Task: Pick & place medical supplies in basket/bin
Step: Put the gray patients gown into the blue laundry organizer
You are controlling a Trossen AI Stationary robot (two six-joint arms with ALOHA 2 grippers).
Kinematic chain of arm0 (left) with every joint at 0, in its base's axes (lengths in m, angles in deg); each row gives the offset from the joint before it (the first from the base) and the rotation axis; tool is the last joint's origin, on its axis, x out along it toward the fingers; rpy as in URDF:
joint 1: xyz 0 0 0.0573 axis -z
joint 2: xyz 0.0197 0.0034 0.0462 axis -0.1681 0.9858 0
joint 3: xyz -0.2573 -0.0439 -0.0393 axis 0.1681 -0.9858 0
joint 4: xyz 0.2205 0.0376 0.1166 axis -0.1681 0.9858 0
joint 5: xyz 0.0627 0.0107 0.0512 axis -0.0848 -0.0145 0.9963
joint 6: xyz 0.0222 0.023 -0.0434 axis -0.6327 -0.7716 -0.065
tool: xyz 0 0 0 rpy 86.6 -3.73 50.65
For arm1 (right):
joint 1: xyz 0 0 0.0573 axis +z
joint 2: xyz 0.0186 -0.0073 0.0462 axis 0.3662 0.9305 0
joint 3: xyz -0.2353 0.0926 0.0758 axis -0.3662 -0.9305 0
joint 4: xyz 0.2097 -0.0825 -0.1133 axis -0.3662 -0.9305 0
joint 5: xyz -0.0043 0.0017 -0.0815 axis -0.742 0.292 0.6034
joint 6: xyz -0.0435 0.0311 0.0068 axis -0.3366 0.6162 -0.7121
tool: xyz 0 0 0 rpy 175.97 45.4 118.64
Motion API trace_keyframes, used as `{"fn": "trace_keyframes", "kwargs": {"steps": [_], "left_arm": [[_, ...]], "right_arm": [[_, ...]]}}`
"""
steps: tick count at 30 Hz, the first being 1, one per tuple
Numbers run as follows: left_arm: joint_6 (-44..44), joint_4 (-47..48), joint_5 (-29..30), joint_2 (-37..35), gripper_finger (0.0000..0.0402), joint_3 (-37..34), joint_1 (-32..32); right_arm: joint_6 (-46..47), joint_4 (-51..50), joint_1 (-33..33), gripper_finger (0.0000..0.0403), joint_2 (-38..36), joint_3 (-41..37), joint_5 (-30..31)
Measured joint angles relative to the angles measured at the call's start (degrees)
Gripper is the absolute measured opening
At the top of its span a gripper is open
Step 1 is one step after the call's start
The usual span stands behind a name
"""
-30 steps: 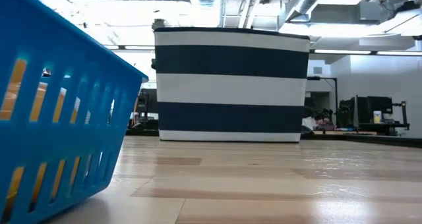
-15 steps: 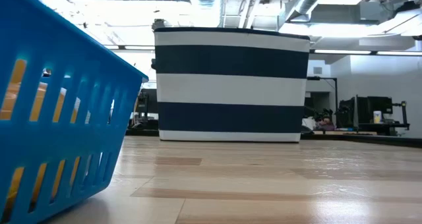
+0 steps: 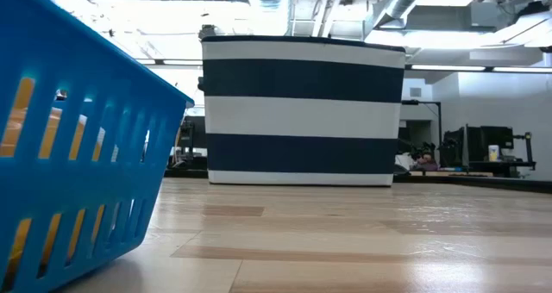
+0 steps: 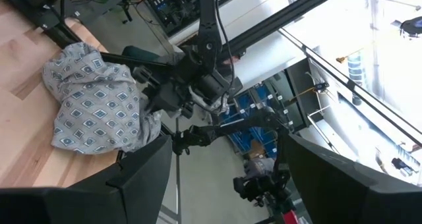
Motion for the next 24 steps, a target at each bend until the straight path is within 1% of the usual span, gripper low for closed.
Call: {"fn": "trace_keyframes", "kwargs": {"steps": [1, 2, 7, 14, 18, 24], "left_arm": [[0.0, 0.0, 0.0, 0.0, 0.0287, 0.0, 0.0], [0.0, 0.0, 0.0, 0.0, 0.0287, 0.0, 0.0], [0.0, 0.0, -0.1, 0.0, 0.0287, 0.0, 0.0], [0.0, 0.0, -0.1, 0.0, 0.0287, 0.0, 0.0], [0.0, 0.0, -0.3, 0.0, 0.0287, 0.0, 0.0], [0.0, 0.0, -1.1, 0.0, 0.0287, 0.0, 0.0]], "right_arm": [[-0.1, 0.7, 0.0, 0.0025, -0.2, 0.0, -0.2], [-0.3, 1.2, 0.0, 0.0014, -0.4, 0.0, -0.2], [0.0, -2.9, -0.5, 0.0005, -0.6, 3.5, 1.2], [-5.5, -15.5, -3.7, 0.0002, -0.7, 12.0, 9.6], [-11.3, -19.5, -7.0, 0.0001, -0.7, 12.8, 12.7], [-18.6, -25.6, -12.9, 0.0001, -0.2, 12.7, 19.3]]}}
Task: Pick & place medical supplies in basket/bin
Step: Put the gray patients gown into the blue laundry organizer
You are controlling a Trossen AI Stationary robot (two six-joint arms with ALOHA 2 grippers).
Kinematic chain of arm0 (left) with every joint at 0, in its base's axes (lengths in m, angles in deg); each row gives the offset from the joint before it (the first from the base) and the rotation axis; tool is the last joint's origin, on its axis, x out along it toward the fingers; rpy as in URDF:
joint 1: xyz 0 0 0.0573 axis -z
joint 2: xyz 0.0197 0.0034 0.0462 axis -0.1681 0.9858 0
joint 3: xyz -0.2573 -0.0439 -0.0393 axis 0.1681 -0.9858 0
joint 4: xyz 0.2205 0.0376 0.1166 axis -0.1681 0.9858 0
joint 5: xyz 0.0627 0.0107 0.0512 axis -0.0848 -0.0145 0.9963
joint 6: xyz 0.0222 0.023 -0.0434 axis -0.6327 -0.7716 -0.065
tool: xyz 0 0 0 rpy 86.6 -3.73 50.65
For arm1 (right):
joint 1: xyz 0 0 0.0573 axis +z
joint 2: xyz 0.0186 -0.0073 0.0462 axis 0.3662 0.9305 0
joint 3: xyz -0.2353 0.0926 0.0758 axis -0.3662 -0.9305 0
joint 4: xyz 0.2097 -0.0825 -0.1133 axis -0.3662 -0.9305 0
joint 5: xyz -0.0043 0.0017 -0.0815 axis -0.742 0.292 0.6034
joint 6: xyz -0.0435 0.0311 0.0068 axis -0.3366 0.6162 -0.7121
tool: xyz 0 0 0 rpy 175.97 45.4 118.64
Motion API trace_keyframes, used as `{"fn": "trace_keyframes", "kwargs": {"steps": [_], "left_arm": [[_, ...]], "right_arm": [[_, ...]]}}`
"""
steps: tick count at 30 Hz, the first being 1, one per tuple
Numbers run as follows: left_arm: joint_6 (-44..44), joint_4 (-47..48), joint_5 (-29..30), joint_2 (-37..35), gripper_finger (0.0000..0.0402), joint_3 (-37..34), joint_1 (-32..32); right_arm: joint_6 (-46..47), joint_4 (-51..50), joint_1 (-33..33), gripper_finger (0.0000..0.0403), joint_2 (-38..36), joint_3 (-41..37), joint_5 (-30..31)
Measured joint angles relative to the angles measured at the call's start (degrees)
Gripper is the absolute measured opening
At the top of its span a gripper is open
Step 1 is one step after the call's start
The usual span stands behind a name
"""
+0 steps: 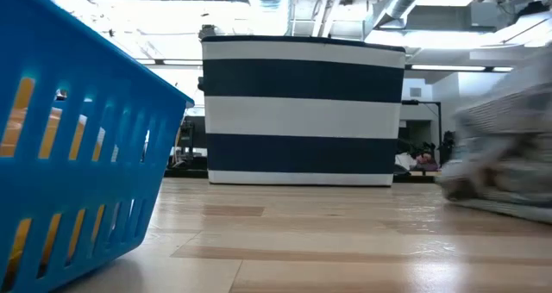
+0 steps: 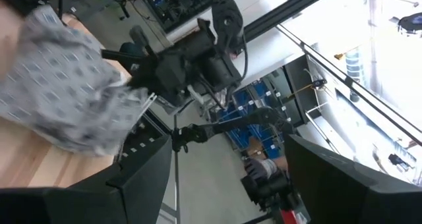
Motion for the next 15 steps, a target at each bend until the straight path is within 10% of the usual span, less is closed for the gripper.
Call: {"fn": "trace_keyframes", "kwargs": {"steps": [15], "left_arm": [[0.0, -0.4, -2.0, 0.0, 0.0287, 0.0, 0.0]], "right_arm": [[-3.9, 7.1, -10.2, 0.0000, -2.2, -3.1, 3.8]]}}
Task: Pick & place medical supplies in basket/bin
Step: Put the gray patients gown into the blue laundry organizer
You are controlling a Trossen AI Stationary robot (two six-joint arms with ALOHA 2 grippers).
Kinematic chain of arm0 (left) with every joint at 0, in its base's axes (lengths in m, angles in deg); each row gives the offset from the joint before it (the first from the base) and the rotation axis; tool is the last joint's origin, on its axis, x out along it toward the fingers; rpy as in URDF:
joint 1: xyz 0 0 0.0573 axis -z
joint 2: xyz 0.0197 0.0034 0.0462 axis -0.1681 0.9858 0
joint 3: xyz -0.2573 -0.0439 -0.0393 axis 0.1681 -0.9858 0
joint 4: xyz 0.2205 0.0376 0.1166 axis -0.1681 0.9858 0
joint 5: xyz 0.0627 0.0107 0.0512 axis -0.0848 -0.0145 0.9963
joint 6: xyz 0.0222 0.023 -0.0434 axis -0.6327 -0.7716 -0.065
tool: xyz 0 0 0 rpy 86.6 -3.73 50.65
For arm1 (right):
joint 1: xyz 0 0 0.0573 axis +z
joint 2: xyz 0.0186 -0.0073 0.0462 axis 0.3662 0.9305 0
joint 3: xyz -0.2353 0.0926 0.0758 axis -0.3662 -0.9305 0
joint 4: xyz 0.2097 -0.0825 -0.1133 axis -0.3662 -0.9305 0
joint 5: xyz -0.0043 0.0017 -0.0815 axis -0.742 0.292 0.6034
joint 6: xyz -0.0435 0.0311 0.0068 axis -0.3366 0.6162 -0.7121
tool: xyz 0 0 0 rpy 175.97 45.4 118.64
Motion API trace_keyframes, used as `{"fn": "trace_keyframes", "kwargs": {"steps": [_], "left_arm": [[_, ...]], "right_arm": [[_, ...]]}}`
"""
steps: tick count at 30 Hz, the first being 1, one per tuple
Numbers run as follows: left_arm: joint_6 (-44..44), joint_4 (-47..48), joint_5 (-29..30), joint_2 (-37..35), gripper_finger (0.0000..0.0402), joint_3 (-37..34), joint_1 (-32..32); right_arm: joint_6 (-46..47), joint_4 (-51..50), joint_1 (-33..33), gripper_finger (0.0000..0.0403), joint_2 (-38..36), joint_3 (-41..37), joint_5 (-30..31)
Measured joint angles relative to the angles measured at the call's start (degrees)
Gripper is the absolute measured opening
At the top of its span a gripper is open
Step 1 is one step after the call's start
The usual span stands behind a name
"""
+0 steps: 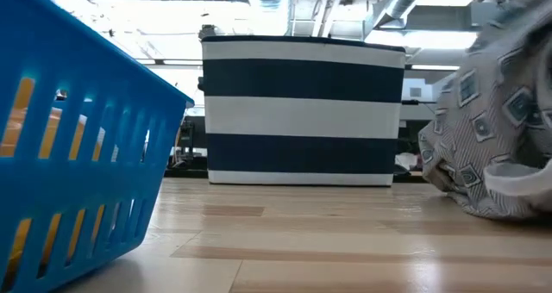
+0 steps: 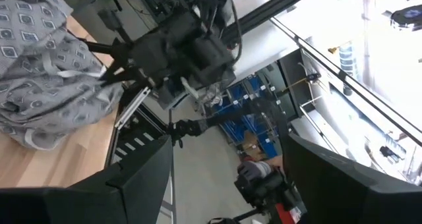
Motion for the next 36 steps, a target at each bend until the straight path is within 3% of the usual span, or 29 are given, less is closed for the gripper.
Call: {"fn": "trace_keyframes", "kwargs": {"steps": [11, 17, 23, 27, 36], "left_arm": [[-0.1, -0.6, -2.4, 0.0, 0.0287, 0.0, 2.1], [-2.0, -1.9, -2.3, 0.0, 0.0287, 0.0, 3.8], [-3.1, -1.9, -2.1, 0.0, 0.0287, 0.0, 5.6], [-4.0, -1.9, -1.9, 0.0, 0.0287, 0.0, 7.4], [-7.4, -0.3, 3.6, 0.0, 0.0287, 0.0, 10.9]], "right_arm": [[-2.2, 16.5, -9.6, 0.0000, -5.1, 0.0, 1.9], [-8.3, 27.1, -18.7, 0.0000, -6.8, 0.0, 2.6], [-15.2, 31.3, -27.9, 0.0000, -8.0, 1.8, 4.4], [-20.7, 31.3, -30.5, 0.0000, -9.6, 6.0, 11.8], [-31.6, 30.1, -35.6, 0.0000, -9.9, 19.5, 14.0]]}}
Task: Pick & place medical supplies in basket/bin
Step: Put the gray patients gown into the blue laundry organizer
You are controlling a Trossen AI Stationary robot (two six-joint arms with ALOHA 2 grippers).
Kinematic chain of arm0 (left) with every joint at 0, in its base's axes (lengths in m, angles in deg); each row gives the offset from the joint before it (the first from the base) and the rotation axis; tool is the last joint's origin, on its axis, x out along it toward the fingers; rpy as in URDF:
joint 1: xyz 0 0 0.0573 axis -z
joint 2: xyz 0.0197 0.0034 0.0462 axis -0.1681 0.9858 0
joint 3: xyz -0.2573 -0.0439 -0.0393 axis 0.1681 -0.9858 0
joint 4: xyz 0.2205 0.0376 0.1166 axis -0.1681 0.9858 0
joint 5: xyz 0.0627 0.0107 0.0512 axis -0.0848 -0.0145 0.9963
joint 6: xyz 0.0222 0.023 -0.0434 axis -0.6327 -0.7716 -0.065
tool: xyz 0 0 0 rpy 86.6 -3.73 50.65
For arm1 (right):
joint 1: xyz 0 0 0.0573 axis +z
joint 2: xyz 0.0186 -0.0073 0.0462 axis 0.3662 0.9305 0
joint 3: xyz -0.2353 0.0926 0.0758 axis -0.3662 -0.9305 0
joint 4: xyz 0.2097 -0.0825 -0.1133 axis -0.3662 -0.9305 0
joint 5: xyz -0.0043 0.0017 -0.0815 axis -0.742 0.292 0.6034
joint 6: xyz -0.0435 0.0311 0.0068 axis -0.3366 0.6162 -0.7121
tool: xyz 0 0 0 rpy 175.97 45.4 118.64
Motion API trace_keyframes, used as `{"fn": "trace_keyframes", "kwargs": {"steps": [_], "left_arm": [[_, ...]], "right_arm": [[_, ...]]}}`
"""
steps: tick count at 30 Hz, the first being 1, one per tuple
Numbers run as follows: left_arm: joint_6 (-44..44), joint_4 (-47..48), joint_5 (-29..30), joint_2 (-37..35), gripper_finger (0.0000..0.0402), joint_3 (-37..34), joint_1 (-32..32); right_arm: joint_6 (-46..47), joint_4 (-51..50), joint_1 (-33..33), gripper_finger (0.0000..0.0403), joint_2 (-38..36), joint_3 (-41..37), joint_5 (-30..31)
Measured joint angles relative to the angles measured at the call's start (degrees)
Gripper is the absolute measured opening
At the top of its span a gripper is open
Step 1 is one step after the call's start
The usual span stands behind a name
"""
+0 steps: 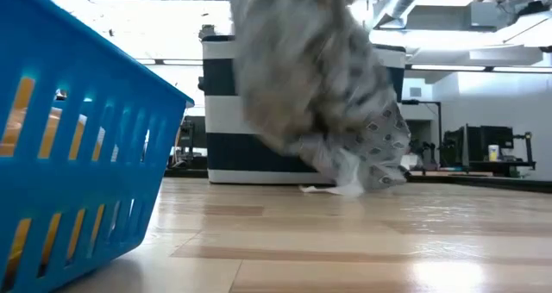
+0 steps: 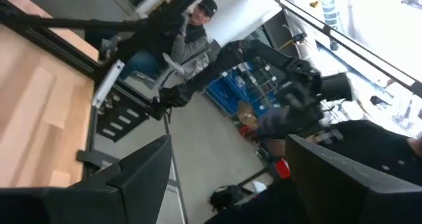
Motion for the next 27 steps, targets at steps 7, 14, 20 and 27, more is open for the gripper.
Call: {"fn": "trace_keyframes", "kwargs": {"steps": [7, 14, 20, 27], "left_arm": [[-2.2, 0.0, 1.9, 0.0, 0.0287, 0.0, 0.2], [-3.7, 0.0, 2.9, 0.0, 0.0287, 0.0, 0.1], [-4.9, 0.0, 4.9, 0.0, 0.0287, 0.0, 0.1], [-5.8, 0.0, 6.1, 0.0, 0.0287, 0.0, 0.1]], "right_arm": [[-6.6, 3.1, -2.2, 0.0000, 0.0, 8.4, 2.0], [-16.0, 11.1, -4.8, 0.0000, 0.8, 15.7, 2.7], [-25.7, 17.5, -9.7, 0.0000, 4.8, 23.2, 3.4], [-26.4, 16.6, -19.8, 0.0000, 12.9, 28.2, 0.4]]}}
